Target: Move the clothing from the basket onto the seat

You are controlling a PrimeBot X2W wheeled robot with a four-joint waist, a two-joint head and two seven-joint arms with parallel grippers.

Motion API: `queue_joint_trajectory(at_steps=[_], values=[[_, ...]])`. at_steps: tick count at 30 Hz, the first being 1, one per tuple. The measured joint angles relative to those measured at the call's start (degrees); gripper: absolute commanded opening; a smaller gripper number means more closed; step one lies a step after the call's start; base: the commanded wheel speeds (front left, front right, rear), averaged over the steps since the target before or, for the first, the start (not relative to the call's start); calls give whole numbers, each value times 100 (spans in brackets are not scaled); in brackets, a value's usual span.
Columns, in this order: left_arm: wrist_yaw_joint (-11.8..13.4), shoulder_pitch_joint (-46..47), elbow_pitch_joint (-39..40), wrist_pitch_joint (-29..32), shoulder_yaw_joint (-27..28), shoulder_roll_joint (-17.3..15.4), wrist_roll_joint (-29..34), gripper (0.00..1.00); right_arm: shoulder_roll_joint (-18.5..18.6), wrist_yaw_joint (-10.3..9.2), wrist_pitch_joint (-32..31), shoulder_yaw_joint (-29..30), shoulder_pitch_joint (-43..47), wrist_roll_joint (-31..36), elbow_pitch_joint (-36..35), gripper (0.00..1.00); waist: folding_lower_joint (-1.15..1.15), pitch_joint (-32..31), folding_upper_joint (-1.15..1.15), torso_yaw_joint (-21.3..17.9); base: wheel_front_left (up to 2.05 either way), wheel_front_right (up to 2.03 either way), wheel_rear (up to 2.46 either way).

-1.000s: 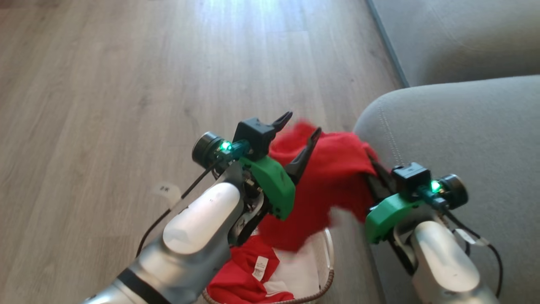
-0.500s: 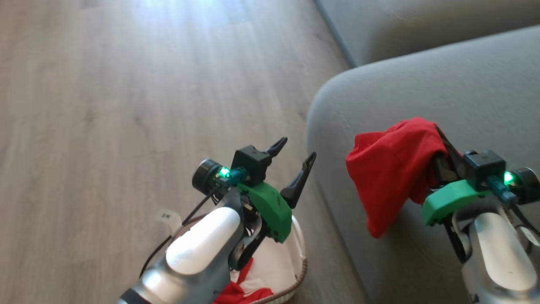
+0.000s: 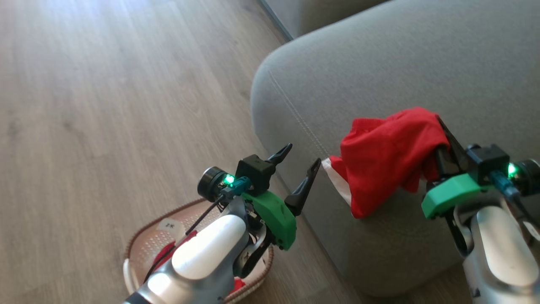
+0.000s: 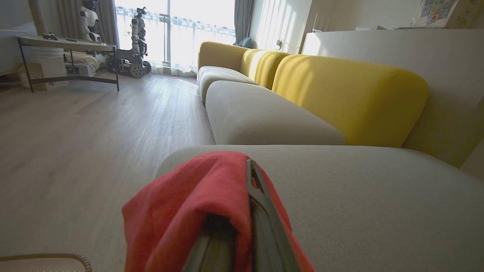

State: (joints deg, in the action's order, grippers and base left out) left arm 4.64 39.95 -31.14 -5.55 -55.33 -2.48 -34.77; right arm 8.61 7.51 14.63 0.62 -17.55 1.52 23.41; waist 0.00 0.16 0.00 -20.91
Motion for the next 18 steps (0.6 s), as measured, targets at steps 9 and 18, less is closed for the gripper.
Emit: queue_joint_trajectory(at_steps=[9,18], values=[[143,64,-73,-98,-122,1,-48,100,65,0,-52,-249,-797,-8,57,0,0,420,0,-114,0,0,0],[297,560,-101,-167,-103,-31,49,100,592,0,-207,-467,-2508,-279,557,0,0,1029,0,185,0,0,0]])
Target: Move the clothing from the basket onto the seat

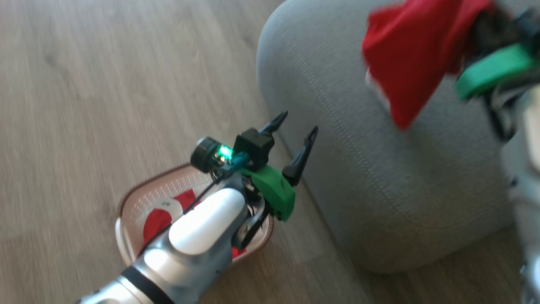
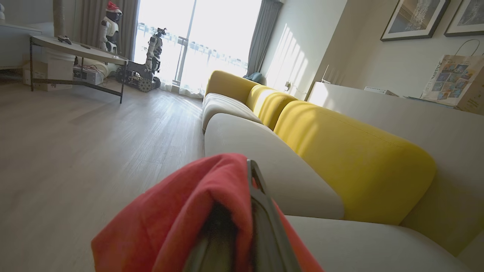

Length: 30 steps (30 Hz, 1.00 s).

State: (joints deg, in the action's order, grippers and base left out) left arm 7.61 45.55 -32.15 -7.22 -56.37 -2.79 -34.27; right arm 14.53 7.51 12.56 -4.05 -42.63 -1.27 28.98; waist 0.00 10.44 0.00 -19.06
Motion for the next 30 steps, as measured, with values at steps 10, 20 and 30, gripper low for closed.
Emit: queue_joint_trajectory(at_steps=[10,20,30], values=[[86,634,300,82,-13,-241,310,100,660,0,-2,226,-1778,188,1103,0,0,880,0,434,0,0,0],[181,868,795,158,-213,-278,548,100,953,1,115,1198,-2521,935,2037,0,-1,1627,0,968,0,0,0],[298,975,1081,215,-305,-411,667,100,515,1,190,2302,-2393,1669,2744,0,-1,2216,0,1334,0,0,0]])
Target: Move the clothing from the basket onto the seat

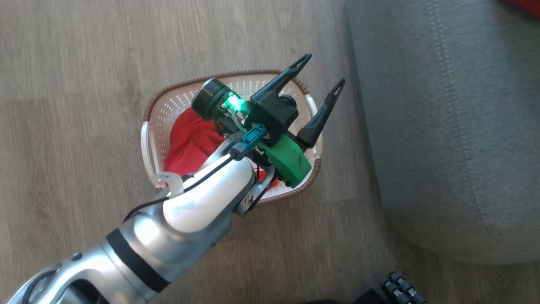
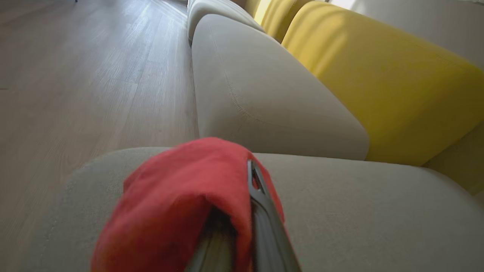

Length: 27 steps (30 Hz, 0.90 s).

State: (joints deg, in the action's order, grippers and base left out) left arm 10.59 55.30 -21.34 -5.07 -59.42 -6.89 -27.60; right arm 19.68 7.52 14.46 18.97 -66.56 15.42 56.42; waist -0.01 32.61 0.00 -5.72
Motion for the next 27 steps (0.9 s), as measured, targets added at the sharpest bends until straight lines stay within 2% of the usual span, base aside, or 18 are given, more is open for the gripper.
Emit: queue_joint_trajectory(at_steps=[8,9,11,12,13,19,27], values=[[53,14,25,2,-40,-114,0,100,-291,-1,0,584,298,544,199,0,1,225,0,26,0,0,0],[53,14,25,4,-41,-120,0,100,-330,-1,0,636,302,593,207,4,1,235,0,14,0,0,0],[53,14,24,43,-42,-124,0,100,-383,-1,0,687,322,677,207,49,1,233,0,-12,0,0,0],[53,14,24,43,-43,-126,-1,100,-397,-1,0,691,352,706,194,87,1,220,0,-25,0,0,0],[53,14,24,43,-42,-132,-1,100,-412,-1,0,688,391,731,177,100,1,203,0,-40,0,0,0],[53,4,-1,-5,-35,-180,-47,100,-547,0,0,461,713,590,-62,100,1,9,0,-128,0,0,0],[60,-77,-151,-124,111,-260,-256,100,-606,-1,0,-24,1436,-4,-393,100,1,-375,0,-241,0,0,0]])
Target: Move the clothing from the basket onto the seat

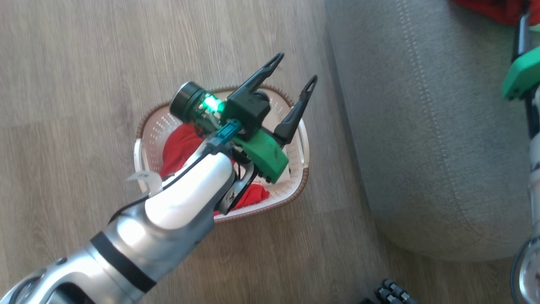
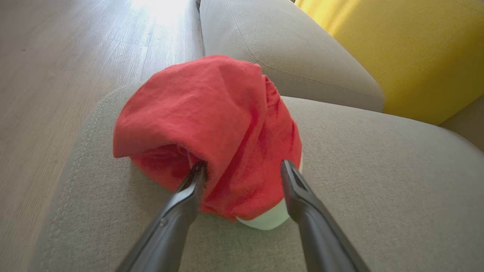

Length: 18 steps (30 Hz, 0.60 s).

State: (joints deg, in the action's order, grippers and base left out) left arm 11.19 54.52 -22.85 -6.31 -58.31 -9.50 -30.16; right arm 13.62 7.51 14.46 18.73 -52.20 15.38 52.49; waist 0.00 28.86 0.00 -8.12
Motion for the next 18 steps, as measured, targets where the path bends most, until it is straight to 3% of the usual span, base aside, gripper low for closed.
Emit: queue_joint_trajectory(at_steps=[9,18], values=[[53,-427,-201,-294,142,-41,-244,100,27,0,0,-452,721,-578,-410,100,0,-538,0,35,0,0,0],[250,-990,-336,-617,474,-155,-595,100,-31,0,0,-909,859,-1007,-514,100,0,-1290,0,230,0,0,0]])
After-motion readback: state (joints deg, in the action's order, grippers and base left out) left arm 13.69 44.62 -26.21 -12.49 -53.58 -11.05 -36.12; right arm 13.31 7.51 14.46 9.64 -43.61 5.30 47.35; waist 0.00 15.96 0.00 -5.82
